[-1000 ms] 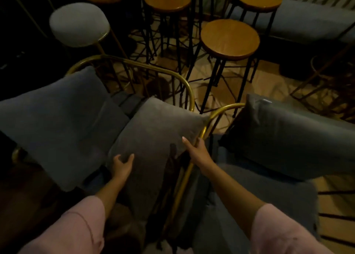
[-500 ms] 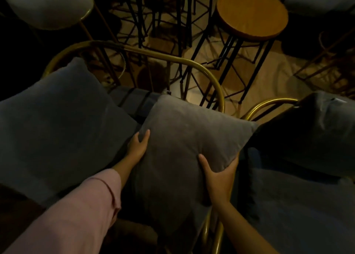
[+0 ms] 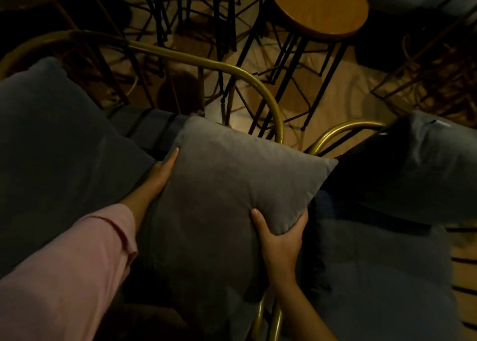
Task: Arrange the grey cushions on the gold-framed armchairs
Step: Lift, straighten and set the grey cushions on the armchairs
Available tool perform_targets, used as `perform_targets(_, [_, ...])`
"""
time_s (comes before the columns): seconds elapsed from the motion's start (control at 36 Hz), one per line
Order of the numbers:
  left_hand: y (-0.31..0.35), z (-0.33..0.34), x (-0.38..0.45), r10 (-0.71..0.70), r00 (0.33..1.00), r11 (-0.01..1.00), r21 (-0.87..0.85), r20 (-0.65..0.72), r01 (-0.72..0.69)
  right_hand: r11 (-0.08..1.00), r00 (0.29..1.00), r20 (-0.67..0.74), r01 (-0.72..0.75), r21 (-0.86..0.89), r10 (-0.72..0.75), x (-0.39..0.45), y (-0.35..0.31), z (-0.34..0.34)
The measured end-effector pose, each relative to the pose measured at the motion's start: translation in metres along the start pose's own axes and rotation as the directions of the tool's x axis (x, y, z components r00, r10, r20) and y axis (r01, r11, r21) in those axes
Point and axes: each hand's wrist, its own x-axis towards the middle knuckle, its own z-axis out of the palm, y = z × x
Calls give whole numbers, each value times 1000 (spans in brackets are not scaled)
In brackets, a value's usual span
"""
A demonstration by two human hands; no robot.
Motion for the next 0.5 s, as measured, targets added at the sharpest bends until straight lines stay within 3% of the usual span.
perform_targets(0.25, [11, -9, -78, 57, 976, 998, -11, -211, -61, 997, 998, 65, 5, 83, -10, -31, -13, -45])
perform_targets(0.39, [20, -7, -137, 148, 931, 989, 56, -332, -138, 989, 993, 115, 13, 150, -31, -52, -13, -83])
perform_targets(0.5, [40, 3, -188, 251, 898, 968, 96, -363, -232, 977, 996, 76, 21, 211, -38, -68, -9, -112])
